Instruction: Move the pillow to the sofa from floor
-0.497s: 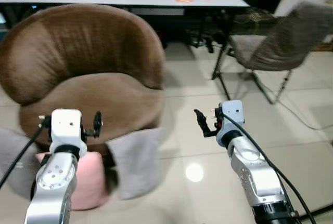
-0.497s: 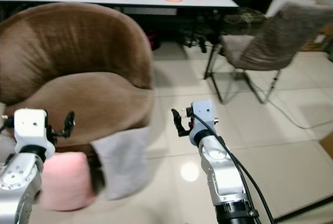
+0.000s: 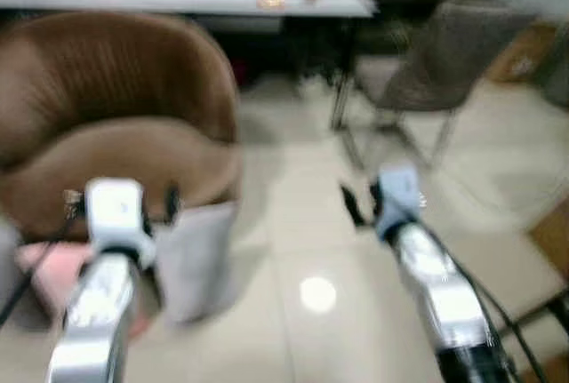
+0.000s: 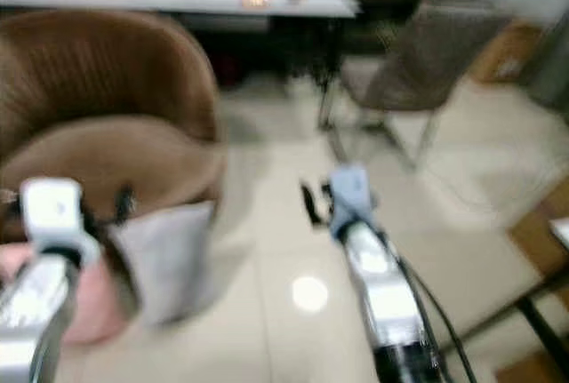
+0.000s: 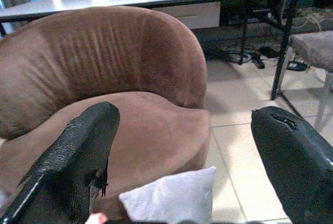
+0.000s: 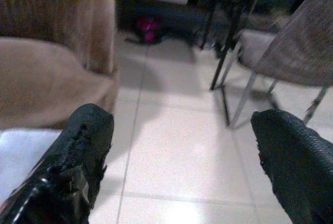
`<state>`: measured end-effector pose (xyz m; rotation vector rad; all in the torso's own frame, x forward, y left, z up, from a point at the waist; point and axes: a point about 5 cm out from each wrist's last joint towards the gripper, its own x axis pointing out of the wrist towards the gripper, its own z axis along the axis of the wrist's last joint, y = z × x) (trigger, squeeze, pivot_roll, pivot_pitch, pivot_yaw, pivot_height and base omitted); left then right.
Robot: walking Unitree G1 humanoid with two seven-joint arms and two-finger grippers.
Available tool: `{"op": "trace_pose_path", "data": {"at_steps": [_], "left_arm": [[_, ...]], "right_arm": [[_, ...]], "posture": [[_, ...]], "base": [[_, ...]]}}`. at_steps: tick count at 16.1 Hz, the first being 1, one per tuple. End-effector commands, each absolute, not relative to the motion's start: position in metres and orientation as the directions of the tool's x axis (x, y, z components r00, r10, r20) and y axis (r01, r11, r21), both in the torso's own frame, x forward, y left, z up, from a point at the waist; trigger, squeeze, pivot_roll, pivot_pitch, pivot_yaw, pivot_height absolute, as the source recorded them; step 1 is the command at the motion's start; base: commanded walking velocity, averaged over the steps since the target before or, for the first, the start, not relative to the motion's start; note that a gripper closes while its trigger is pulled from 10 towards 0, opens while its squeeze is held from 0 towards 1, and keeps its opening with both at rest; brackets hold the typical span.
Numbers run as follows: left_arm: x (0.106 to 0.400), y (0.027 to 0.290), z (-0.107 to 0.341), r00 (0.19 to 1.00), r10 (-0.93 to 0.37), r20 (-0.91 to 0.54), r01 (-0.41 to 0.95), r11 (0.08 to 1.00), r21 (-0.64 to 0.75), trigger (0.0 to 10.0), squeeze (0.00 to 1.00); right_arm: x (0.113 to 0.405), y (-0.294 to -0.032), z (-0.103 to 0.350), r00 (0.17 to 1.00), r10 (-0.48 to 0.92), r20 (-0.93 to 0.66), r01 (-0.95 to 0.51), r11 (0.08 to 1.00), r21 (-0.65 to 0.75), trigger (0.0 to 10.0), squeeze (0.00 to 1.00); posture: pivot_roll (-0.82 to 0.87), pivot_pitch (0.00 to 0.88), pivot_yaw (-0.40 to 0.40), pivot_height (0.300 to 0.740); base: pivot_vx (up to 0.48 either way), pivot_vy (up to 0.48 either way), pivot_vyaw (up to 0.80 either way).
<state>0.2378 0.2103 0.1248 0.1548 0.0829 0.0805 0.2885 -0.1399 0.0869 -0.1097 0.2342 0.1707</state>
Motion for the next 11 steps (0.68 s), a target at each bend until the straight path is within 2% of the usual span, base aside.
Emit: {"op": "trace_pose_path", "data": {"at_steps": [1,5,11], "left_arm": [[0.237,0.212,0.126,0.994,0.083,-0.072,-0.072,0.985,0.154,10.0,0.00],[0.239,0.211,0.127,0.995,0.073,-0.067,-0.062,0.987,0.146,10.0,0.00],[0.237,0.212,0.125,0.995,0.068,-0.069,-0.054,0.982,0.180,10.0,0.00]], "right_arm": [[0.291,-0.135,0.094,0.963,0.173,-0.208,-0.193,0.978,-0.083,10.0,1.00],[0.291,-0.132,0.096,0.960,0.193,-0.203,-0.213,0.973,-0.083,10.0,1.00],[0.287,-0.143,0.090,0.964,0.130,-0.231,-0.156,0.983,-0.095,10.0,1.00]], "posture": [[-0.06,0.000,-0.026,0.740],[-0.07,0.000,-0.015,0.740],[-0.06,0.000,-0.030,0.740]], "base": [[0.000,0.000,0.80],[0.251,0.000,0.80],[0.254,0.000,0.00]]}}
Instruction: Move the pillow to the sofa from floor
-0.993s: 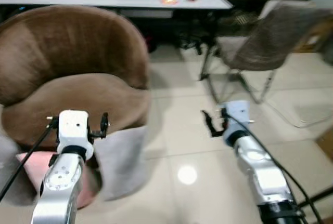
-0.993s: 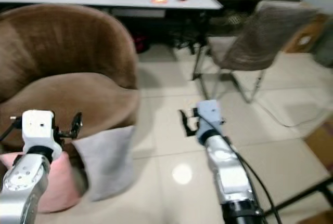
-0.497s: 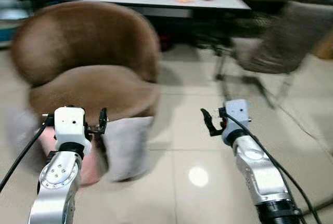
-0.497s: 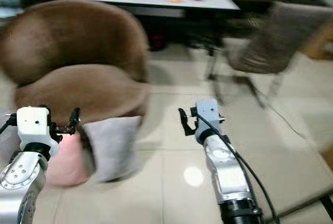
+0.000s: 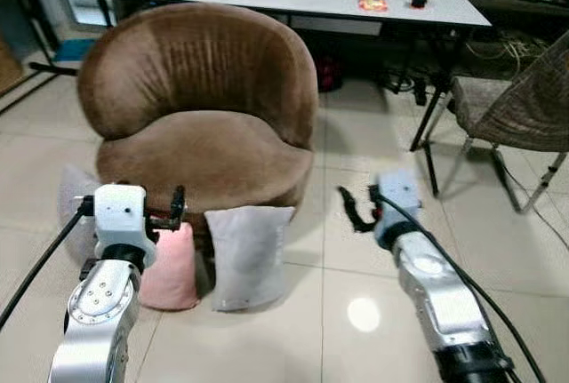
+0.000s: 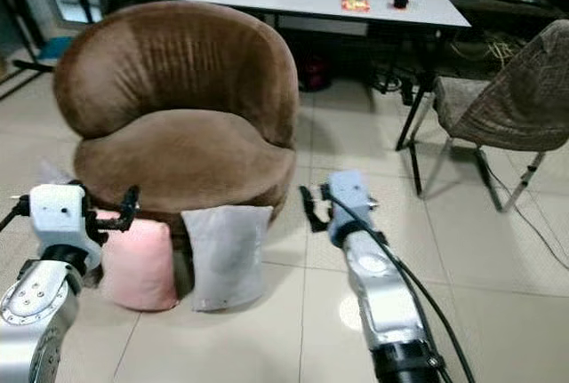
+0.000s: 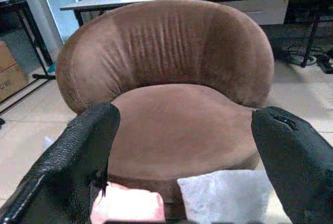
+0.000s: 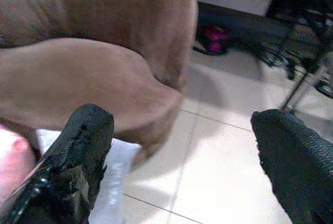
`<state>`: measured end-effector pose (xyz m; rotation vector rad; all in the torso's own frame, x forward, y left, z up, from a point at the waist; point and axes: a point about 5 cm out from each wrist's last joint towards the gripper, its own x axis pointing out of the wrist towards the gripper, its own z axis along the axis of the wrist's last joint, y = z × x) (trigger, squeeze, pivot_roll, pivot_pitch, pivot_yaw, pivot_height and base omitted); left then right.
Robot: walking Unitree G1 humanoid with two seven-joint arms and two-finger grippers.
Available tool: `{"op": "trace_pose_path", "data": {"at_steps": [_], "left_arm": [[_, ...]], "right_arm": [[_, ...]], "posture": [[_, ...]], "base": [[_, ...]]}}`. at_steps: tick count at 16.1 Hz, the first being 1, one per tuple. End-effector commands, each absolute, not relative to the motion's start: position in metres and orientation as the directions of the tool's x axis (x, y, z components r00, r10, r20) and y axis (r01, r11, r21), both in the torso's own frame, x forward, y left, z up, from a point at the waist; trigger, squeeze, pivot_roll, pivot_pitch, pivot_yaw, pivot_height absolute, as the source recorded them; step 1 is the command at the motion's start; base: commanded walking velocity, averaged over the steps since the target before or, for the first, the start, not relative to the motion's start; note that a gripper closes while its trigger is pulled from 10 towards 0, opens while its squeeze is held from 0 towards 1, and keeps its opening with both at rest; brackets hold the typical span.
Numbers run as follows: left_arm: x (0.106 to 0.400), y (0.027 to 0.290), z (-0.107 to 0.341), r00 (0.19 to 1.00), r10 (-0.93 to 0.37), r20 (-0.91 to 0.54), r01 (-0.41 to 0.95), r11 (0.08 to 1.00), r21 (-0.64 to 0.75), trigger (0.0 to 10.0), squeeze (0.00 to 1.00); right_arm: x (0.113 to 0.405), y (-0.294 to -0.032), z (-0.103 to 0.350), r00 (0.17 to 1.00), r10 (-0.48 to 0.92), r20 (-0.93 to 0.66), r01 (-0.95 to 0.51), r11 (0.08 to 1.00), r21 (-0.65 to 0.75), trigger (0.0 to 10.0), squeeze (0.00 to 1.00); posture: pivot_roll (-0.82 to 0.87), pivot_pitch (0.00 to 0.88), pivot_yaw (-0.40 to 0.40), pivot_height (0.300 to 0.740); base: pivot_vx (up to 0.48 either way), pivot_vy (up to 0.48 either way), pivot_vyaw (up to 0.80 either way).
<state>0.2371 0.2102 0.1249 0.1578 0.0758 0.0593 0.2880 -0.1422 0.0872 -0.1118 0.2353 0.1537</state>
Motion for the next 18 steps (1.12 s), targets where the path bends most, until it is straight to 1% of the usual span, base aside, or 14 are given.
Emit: {"op": "trace_pose_path", "data": {"at_steps": [1,4,6,10,13,18], "left_arm": [[0.2356,0.2136,0.1244,0.995,0.066,-0.072,-0.051,0.979,0.199,10.0,0.00],[0.2353,0.2152,0.1239,0.995,0.065,-0.074,-0.049,0.978,0.205,10.0,0.00],[0.2367,0.2155,0.1260,0.996,0.066,-0.067,-0.052,0.980,0.194,10.0,0.00],[0.2370,0.2142,0.1260,0.996,0.059,-0.063,-0.046,0.980,0.191,10.0,0.00],[0.2362,0.2147,0.1246,0.996,0.065,-0.066,-0.052,0.981,0.187,10.0,0.00],[0.2360,0.2141,0.1243,0.996,0.063,-0.064,-0.051,0.982,0.180,10.0,0.00]], "right_arm": [[0.2857,-0.1472,0.0876,0.965,0.106,-0.239,-0.134,0.985,-0.104,10.0,1.00],[0.2848,-0.1545,0.0842,0.967,0.056,-0.249,-0.088,0.989,-0.120,10.0,1.00],[0.2861,-0.1548,0.0847,0.967,0.047,-0.250,-0.078,0.990,-0.117,10.0,1.00],[0.2887,-0.1527,0.0883,0.970,0.070,-0.234,-0.103,0.986,-0.133,10.0,1.00],[0.2911,-0.1518,0.0896,0.971,0.069,-0.230,-0.103,0.985,-0.142,10.0,1.00],[0.2929,-0.1567,0.0881,0.971,0.022,-0.240,-0.053,0.991,-0.123,10.0,1.00]], "posture": [[-0.06,0.000,-0.030,0.740],[-0.06,0.000,-0.027,0.740],[-0.06,0.000,-0.025,0.740],[-0.06,0.000,-0.025,0.740],[-0.06,0.000,-0.029,0.740],[-0.05,0.000,-0.034,0.740]], "base": [[0.255,0.000,0.00],[0.254,0.000,0.00],[0.268,0.000,0.00],[0.275,0.000,0.00],[0.274,0.000,0.80],[0.298,0.000,0.00]]}}
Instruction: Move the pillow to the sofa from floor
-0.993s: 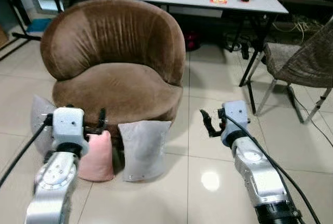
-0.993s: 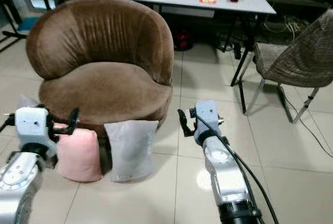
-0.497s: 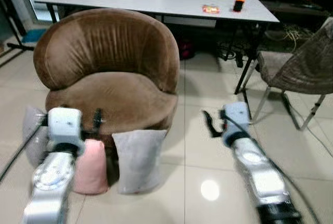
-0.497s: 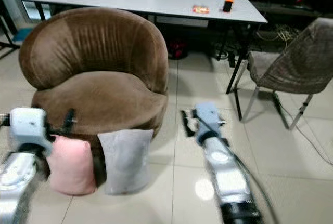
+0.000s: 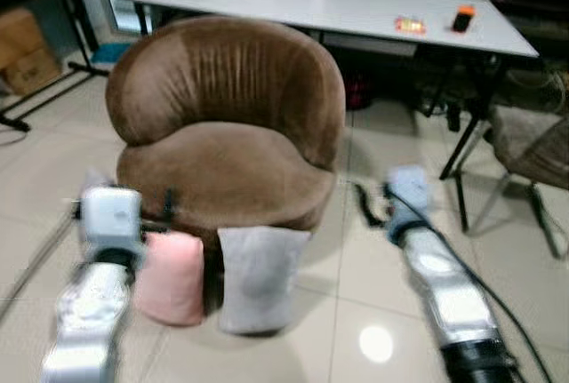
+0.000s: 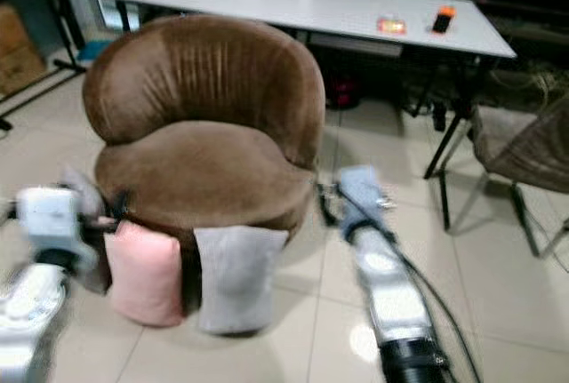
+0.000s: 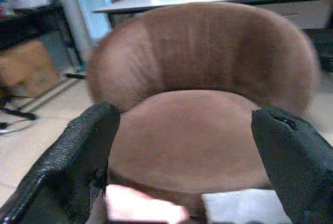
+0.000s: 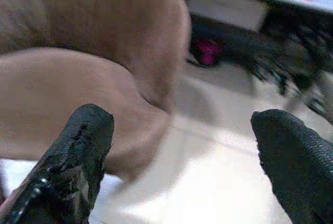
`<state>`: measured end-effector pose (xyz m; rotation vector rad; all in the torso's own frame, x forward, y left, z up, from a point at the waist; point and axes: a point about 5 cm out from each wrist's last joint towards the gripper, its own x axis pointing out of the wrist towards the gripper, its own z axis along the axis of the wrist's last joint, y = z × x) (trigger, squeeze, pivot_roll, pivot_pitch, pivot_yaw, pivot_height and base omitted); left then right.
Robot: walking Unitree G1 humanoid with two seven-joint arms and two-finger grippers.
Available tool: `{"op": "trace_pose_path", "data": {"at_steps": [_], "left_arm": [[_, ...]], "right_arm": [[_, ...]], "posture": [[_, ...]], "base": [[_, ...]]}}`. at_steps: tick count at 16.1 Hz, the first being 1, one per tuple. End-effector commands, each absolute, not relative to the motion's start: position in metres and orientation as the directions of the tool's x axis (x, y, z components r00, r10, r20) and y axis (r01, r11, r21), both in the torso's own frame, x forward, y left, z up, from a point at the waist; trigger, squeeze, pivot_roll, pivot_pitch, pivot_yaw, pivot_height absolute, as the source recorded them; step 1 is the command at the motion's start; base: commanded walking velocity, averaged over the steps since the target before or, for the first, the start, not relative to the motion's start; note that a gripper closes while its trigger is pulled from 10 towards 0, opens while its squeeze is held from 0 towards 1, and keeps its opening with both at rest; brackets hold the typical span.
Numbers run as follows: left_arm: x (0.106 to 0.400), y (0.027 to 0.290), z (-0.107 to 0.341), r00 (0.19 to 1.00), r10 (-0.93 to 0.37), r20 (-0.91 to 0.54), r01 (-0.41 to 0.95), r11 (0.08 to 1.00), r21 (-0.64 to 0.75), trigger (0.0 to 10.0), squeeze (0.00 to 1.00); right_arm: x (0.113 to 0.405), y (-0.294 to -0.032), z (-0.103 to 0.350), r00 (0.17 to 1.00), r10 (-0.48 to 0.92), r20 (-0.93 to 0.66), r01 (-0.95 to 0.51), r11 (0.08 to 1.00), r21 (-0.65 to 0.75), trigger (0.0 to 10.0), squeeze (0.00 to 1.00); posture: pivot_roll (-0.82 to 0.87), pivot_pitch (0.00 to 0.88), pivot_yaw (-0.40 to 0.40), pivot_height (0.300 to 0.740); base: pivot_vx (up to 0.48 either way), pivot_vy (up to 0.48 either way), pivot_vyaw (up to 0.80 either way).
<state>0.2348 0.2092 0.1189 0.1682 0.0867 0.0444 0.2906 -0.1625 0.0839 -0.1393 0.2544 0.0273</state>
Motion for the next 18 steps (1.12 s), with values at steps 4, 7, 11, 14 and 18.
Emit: {"op": "trace_pose_path", "data": {"at_steps": [4,7,11,14,18], "left_arm": [[0.2367,0.2132,0.1238,0.997,0.052,-0.063,-0.040,0.983,0.177,10.0,0.00],[0.2380,0.2127,0.1238,0.997,0.044,-0.061,-0.032,0.984,0.177,10.0,0.00],[0.2374,0.2125,0.1235,0.997,0.038,-0.061,-0.027,0.984,0.177,10.0,0.00],[0.2362,0.2125,0.1232,0.997,0.038,-0.060,-0.027,0.984,0.178,10.0,0.00],[0.2345,0.2118,0.1220,0.997,0.034,-0.062,-0.023,0.983,0.180,10.0,0.00]], "right_arm": [[0.2927,-0.1577,0.0879,0.972,0.007,-0.236,-0.038,0.991,-0.126,10.0,1.00],[0.2930,-0.1606,0.0875,0.972,-0.010,-0.234,-0.023,0.990,-0.138,10.0,1.00],[0.2929,-0.1594,0.0868,0.972,-0.008,-0.234,-0.024,0.990,-0.136,10.0,1.00],[0.2927,-0.1590,0.0862,0.972,-0.004,-0.235,-0.029,0.990,-0.138,10.0,1.00],[0.2904,-0.1619,0.0840,0.970,-0.008,-0.242,-0.028,0.989,-0.147,10.0,1.00]], "posture": [[-0.06,0.000,-0.024,0.740],[-0.07,0.000,-0.021,0.740],[-0.06,0.000,-0.023,0.740],[-0.06,0.000,-0.025,0.740],[-0.06,0.000,-0.023,0.740]], "base": [[0.353,0.000,0.00],[0.354,0.000,0.00],[0.358,0.000,0.00],[0.373,0.000,0.00],[0.377,0.000,0.00]]}}
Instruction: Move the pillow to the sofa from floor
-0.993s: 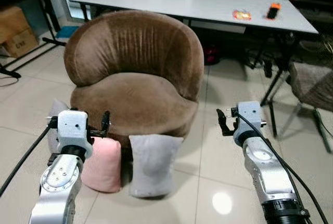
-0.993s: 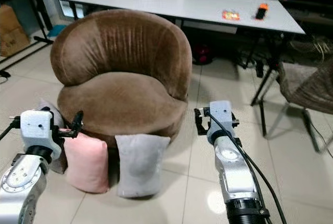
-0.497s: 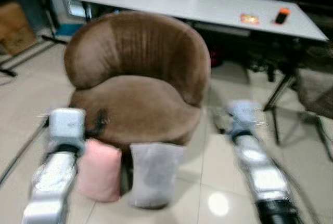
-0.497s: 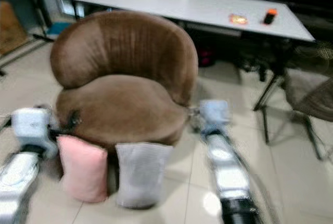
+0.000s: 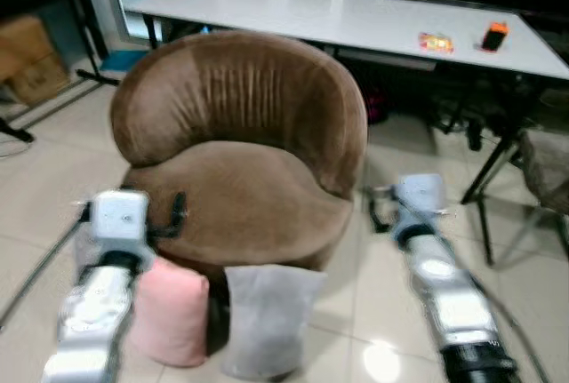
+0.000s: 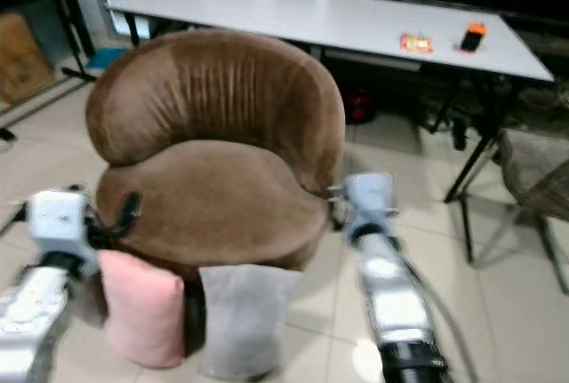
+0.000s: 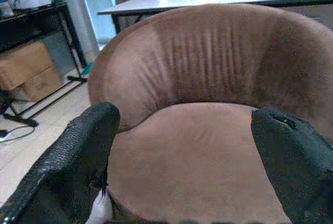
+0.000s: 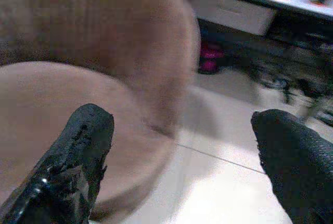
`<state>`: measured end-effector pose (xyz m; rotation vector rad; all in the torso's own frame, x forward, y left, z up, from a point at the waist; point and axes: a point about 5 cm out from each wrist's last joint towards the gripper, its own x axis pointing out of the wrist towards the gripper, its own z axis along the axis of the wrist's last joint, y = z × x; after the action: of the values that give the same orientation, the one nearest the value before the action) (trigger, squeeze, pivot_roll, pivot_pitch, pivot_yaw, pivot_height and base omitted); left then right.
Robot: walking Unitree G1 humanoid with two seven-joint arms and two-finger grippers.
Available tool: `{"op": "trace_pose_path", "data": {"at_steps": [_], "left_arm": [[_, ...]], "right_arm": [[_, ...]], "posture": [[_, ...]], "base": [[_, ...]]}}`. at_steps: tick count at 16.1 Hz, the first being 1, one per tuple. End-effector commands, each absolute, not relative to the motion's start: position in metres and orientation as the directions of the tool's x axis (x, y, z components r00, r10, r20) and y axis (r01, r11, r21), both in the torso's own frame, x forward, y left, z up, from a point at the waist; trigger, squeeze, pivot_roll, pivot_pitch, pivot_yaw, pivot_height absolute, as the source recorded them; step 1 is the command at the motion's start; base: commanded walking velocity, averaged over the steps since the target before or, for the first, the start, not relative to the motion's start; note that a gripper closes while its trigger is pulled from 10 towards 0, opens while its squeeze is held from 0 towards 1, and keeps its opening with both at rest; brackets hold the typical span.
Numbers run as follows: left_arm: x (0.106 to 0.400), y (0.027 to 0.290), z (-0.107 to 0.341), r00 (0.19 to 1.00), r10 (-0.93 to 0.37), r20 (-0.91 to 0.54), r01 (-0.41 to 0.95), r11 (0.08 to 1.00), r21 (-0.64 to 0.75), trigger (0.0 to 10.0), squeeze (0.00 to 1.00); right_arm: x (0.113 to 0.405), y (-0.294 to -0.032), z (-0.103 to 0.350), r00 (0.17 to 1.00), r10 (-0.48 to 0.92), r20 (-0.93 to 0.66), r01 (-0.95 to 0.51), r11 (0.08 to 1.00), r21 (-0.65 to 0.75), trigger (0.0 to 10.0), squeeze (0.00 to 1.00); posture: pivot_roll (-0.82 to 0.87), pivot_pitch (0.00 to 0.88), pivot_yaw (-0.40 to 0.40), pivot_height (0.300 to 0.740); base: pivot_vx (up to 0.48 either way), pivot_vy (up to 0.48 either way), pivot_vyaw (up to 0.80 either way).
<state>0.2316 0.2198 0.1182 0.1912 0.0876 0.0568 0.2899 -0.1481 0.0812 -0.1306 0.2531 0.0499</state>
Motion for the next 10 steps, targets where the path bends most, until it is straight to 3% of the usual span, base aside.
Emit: {"op": "trace_pose_path", "data": {"at_steps": [1,7,10], "left_arm": [[0.2344,0.2114,0.1218,0.998,0.033,-0.062,-0.021,0.983,0.180,10.0,0.00],[0.2318,0.2127,0.1210,0.997,0.041,-0.065,-0.028,0.982,0.185,10.0,0.00],[0.2318,0.2167,0.1213,0.994,0.095,-0.060,-0.082,0.978,0.191,10.0,0.00]], "right_arm": [[0.2906,-0.1618,0.0843,0.970,-0.008,-0.241,-0.029,0.989,-0.147,10.0,1.00],[0.2912,-0.1565,0.0841,0.970,0.028,-0.240,-0.072,0.982,-0.176,10.0,1.00],[0.2931,-0.1552,0.0849,0.971,0.037,-0.238,-0.078,0.983,-0.169,10.0,1.00]], "posture": [[-0.06,0.000,-0.022,0.740],[-0.05,0.000,-0.035,0.740],[-0.04,0.000,-0.044,0.740]], "base": [[0.379,0.000,0.00],[0.375,0.000,0.00],[0.105,0.000,0.71]]}}
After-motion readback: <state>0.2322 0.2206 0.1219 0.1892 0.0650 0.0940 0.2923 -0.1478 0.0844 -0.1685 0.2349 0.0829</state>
